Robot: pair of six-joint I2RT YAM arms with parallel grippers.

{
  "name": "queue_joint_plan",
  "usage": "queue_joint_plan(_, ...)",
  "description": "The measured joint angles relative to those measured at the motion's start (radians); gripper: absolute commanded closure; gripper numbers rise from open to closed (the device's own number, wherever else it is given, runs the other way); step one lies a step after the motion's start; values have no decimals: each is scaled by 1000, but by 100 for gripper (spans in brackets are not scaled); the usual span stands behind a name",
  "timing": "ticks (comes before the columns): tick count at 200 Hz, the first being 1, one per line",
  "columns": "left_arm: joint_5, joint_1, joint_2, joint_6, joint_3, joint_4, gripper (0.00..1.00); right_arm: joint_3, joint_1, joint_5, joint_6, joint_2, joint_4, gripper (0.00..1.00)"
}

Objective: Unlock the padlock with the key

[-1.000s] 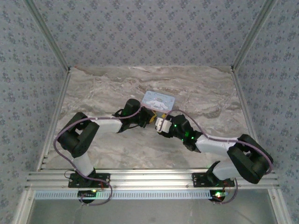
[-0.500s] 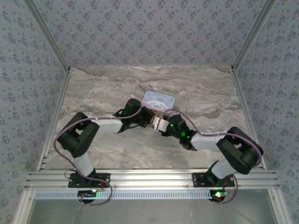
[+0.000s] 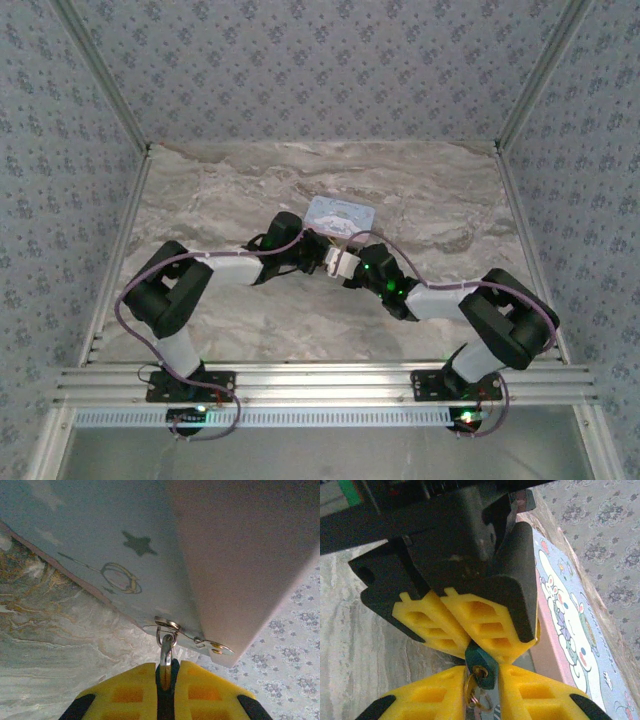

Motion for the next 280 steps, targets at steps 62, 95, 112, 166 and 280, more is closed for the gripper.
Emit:
queue_joint_plan(62,-12,1,4,-19,0,3,100,1,2,16,0,11,13,97)
queue_joint_plan(95,-16,1,6,-29,3,11,100,1,5,34,3,14,26,100)
queue_joint_plan(112,-16,2,8,-34,5,19,100,1,5,45,10,14,32,100)
queue_joint_plan(166,-18,2,8,-41,6,32,100,1,7,60,133,6,32,100)
queue_joint_plan(280,-18,0,24,-47,6,22,100,8,-23,-26,626,10,-17,100)
